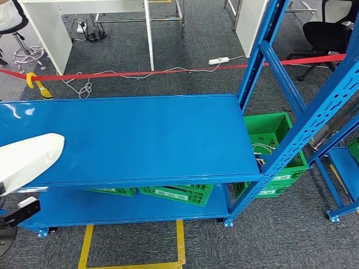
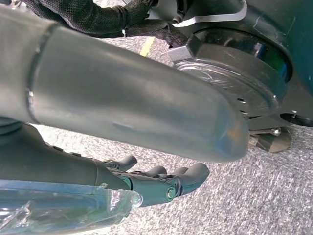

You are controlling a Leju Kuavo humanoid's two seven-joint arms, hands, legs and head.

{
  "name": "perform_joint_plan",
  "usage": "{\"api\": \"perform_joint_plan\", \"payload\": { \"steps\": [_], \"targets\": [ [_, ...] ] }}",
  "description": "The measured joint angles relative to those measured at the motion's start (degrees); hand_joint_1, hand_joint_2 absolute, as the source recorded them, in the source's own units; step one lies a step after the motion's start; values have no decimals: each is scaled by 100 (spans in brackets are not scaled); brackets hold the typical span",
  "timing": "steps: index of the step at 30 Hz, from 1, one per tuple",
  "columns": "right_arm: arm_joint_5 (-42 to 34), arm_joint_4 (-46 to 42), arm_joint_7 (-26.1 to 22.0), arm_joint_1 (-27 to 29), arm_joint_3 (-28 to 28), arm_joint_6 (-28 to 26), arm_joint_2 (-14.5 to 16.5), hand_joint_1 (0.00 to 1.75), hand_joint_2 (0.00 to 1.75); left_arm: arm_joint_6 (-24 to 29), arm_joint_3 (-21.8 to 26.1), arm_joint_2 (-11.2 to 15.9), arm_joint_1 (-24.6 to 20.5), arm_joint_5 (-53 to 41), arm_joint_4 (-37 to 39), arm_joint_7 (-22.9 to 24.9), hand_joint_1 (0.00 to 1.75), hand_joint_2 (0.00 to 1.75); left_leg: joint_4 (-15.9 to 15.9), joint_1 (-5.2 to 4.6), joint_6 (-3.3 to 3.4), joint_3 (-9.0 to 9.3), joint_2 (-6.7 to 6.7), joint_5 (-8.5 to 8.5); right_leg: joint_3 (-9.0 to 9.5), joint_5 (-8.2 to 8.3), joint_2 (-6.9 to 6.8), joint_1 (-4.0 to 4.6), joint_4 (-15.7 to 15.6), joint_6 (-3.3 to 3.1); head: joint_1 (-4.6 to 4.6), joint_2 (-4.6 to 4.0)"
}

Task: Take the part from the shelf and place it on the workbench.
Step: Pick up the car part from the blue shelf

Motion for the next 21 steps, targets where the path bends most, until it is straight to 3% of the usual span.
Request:
{"api": "perform_joint_plan", "payload": {
  "steps": [1, 2, 11, 12, 15, 16, 21],
  "targets": [
    [1, -1, -2, 0, -1, -1, -1, 0, 0, 7, 15, -11, 5, 3, 0, 7, 15, 175, 0, 0, 0, 0, 0, 0, 0, 0, 0, 0, 0, 0, 0, 0],
    [2, -1, -3, 0, -1, -1, -1, 0, 0, 11, 33, -23, 8, 15, 0, 10, 0, 175, 0, 0, 0, 0, 0, 0, 0, 0, 0, 0, 0, 0, 0, 0],
    [37, -35, -4, 1, -1, -10, -1, 0, 0, 12, 176, -118, 10, 106, 0, 18, 0, 175, 0, 0, 0, 0, 0, 0, 1, 0, 0, 0, 0, 0, 0, 0],
    [48, -35, -3, 1, -1, -11, 0, 0, 0, 13, 189, -123, 11, 103, 0, 20, 22, 175, 0, 0, 0, 0, 0, 0, 1, 0, 0, 0, 0, 0, -1, 0],
    [84, -35, 3, 0, 1, -11, 1, 0, 0, 17, 243, -131, 14, 91, 0, 24, 153, 175, 0, 0, 0, 0, 0, 0, 1, 0, 0, 0, 0, 0, 0, 0],
    [92, -35, 5, 0, 1, -11, 0, 0, 0, 20, 261, -131, 15, 86, 0, 26, 175, 175, 0, 0, 0, 0, 0, 0, 1, 0, 0, 0, 0, 0, 0, 0],
    [119, -35, 9, 0, -1, -15, -1, 0, 0, 29, 292, -121, 43, 20, 0, 28, 175, 175, 0, 0, 0, 0, 0, 0, 1, 0, 0, 0, 0, 0, 0, 0]
  ]
}}
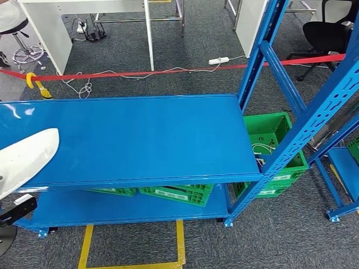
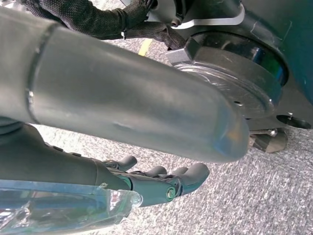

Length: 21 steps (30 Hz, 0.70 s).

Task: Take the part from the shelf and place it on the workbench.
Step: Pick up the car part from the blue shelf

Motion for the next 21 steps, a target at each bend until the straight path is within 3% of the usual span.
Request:
{"api": "perform_joint_plan", "payload": {
  "steps": [7, 9, 11, 13, 21],
  "targets": [
    [51, 0, 8, -1, 0, 0, 0, 0, 0, 120, 30, 20, 28, -135, 0, 15, 175, 175, 0, 0, 0, 0, 0, 0, 1, 0, 0, 0, 0, 0, 1, 0],
    [52, 0, 8, -2, 0, 0, 0, 0, 0, 140, 42, 22, 36, -137, 0, 17, 162, 175, 0, 0, 0, 0, 0, 0, 1, 0, 0, 0, 0, 0, 1, 0],
    [52, 0, 8, -2, 0, -1, 0, 0, 0, 150, 53, 23, 44, -138, 0, 21, 162, 175, 0, 0, 0, 0, 0, 0, 1, 0, 0, 0, 0, 0, 0, 0],
    [52, 0, 8, -2, 0, -1, 0, 0, 0, 154, 73, 24, 53, -138, 0, 24, 175, 175, 0, 0, 0, 0, 0, 0, 1, 0, -1, 0, 0, 0, 0, 0],
    [52, 0, 8, -3, 1, -2, 1, 0, 0, 156, 109, 23, 69, -137, 0, 24, 175, 175, 0, 0, -1, 0, 0, 1, 1, 0, 0, 0, 0, 0, 0, 0]
  ]
}}
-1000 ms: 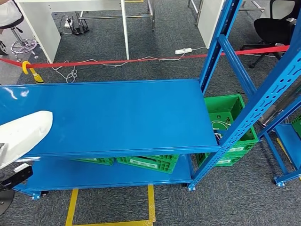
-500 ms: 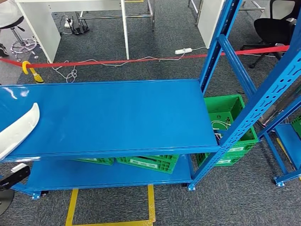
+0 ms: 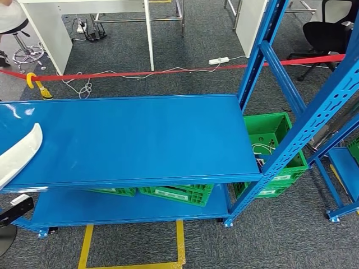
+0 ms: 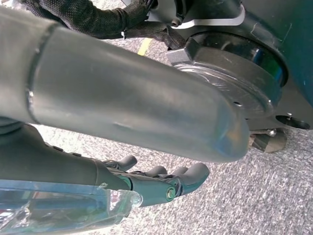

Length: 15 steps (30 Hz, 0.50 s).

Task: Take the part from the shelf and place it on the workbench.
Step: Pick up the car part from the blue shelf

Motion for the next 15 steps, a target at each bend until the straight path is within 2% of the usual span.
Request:
{"api": "perform_joint_plan", "payload": {
  "steps": [15],
  "targets": [
    [0, 0, 0, -2, 0, 0, -1, 0, 0, 3, 13, 0, 6, -15, 0, 0, 175, 175, 0, 0, 0, 0, 0, 0, 1, 0, 0, 0, 0, 0, 0, 0]
  ]
}}
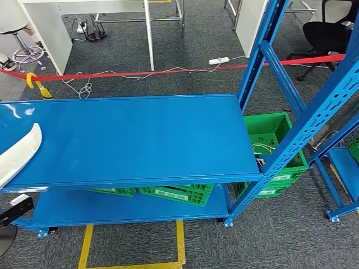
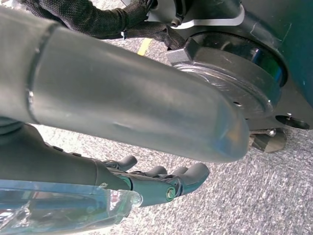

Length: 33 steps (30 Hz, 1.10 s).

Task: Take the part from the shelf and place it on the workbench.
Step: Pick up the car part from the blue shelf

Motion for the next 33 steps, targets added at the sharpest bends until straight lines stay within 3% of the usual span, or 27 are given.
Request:
{"api": "perform_joint_plan", "payload": {
  "steps": [13, 19, 24, 33],
  "targets": [
    [-12, 0, -69, 2, -1, 2, 1, 0, 0, 315, 7, 164, 175, -294, -2, -30, 175, 175, 0, 0, 0, 0, 0, 0, -7, 0, 0, 0, 0, 0, 1, 0],
    [-14, 10, -122, 5, -1, 107, 0, 0, 0, 1023, 2, 388, 256, -854, -25, -40, 175, 175, 0, 1, 0, 0, 0, 0, -9, 0, 1, 1, 0, 0, 0, 0],
    [-9, 29, -134, 5, -1, 140, 0, 0, 0, 1178, 1, 554, 314, -959, -46, -33, 175, 175, 0, 2, -1, 0, 0, 0, -10, 0, 1, 1, 0, 0, -1, 0],
    [18, 103, -202, -3, -1, 337, 2, 0, 0, 2040, 200, 951, 353, -1267, -475, -248, 175, 175, 0, 2, -1, 0, 0, 0, -50, -4, -1, 3, 0, -6, 0, 0]
  ]
}}
